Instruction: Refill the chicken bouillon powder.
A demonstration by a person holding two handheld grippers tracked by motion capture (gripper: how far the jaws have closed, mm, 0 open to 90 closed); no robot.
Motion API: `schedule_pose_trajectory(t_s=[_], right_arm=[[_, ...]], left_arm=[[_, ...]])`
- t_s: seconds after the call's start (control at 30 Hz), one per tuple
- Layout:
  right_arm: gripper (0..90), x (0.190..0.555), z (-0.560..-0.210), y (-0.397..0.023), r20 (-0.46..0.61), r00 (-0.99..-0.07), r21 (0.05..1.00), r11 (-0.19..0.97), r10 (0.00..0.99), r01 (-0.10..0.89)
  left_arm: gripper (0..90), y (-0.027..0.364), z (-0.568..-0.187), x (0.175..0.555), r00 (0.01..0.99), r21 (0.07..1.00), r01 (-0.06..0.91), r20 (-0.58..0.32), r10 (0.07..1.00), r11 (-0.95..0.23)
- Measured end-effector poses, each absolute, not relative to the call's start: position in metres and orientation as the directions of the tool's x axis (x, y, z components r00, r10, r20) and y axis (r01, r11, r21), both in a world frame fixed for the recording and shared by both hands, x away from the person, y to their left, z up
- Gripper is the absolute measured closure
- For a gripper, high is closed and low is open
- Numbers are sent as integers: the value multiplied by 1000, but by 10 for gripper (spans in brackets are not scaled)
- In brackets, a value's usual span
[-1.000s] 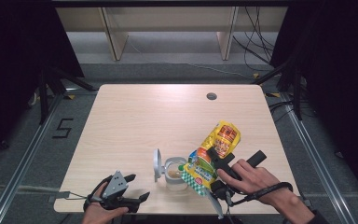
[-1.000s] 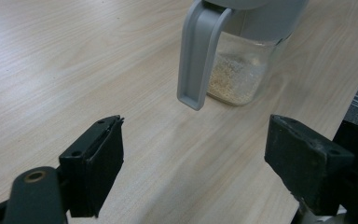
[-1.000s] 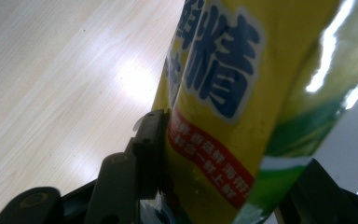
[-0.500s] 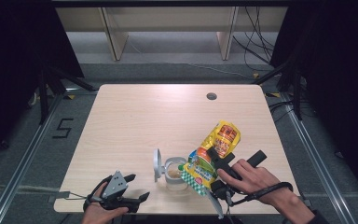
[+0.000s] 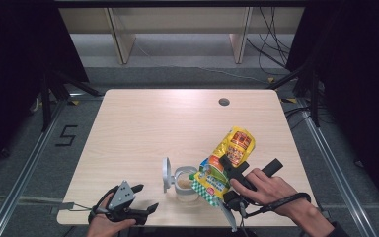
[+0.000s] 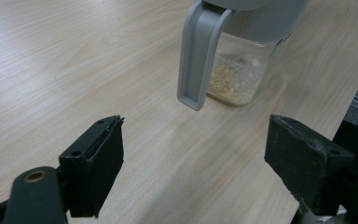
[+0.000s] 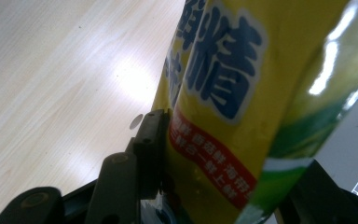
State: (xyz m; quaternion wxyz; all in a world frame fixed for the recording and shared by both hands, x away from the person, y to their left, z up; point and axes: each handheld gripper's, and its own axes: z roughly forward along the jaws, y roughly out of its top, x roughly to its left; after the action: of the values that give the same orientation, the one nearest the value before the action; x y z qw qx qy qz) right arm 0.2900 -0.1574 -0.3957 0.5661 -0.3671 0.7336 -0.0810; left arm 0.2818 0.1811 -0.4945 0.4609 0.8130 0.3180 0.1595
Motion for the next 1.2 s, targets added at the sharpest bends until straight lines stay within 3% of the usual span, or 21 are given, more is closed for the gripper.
schedule_pose_trajectory(t_s=[0.47, 1.2], right_arm=[[581, 291, -396, -157, -759, -83, -550, 704, -646, -450], [584, 291, -396, -157, -758, -82, -553, 703, -647, -447]], left_arm=[[189, 180, -496, 281, 735, 850, 396, -66, 675, -347], [189, 181, -495, 282, 748, 851, 373, -40, 662, -371]])
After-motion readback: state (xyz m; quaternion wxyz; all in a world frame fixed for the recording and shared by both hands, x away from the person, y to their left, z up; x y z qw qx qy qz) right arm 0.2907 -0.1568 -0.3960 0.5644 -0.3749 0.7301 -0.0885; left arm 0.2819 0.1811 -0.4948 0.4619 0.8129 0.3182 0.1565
